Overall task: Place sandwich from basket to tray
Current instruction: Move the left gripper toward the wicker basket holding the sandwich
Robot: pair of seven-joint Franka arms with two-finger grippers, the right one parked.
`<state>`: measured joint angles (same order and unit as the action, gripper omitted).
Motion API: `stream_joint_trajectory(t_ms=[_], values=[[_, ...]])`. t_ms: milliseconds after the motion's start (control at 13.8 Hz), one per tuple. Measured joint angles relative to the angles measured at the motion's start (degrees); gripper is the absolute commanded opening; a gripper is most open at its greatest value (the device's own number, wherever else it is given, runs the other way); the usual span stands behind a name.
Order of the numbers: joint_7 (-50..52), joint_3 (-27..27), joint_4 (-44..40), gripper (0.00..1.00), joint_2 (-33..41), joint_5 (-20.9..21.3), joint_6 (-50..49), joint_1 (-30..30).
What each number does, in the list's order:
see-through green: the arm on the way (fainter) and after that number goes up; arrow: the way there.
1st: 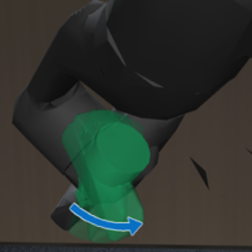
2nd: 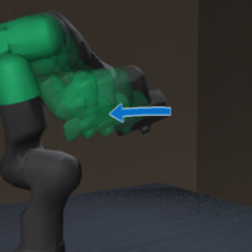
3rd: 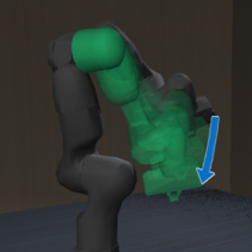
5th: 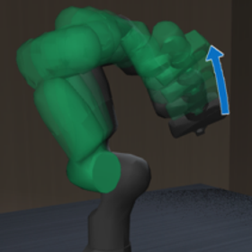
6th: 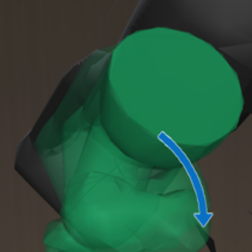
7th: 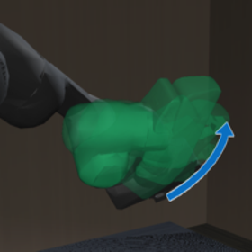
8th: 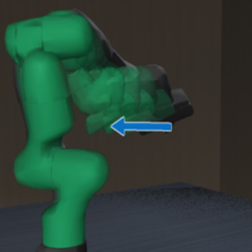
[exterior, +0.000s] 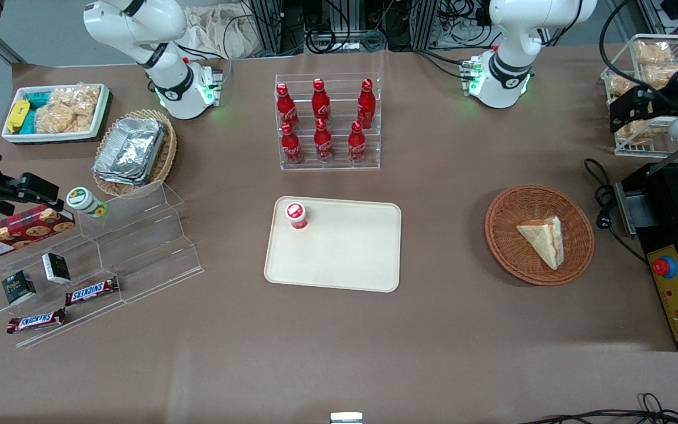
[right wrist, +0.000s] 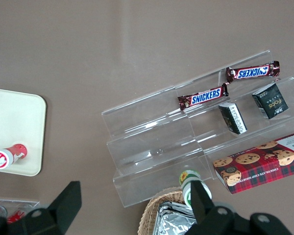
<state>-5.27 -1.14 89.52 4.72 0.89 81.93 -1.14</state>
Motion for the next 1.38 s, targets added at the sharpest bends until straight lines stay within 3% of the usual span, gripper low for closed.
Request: stream_joint_trajectory(t_ms=[727,1091,1382], values=[[2.15,0.25,-0.34,1.0,-1.9,0.0,-0.74,0.03],[10.35,0.63,0.22,1.0,-5.98,0.12,-0.16,0.09],[17.62,1.3,6.07,1.0,-9.52,0.18,10.72,2.07]])
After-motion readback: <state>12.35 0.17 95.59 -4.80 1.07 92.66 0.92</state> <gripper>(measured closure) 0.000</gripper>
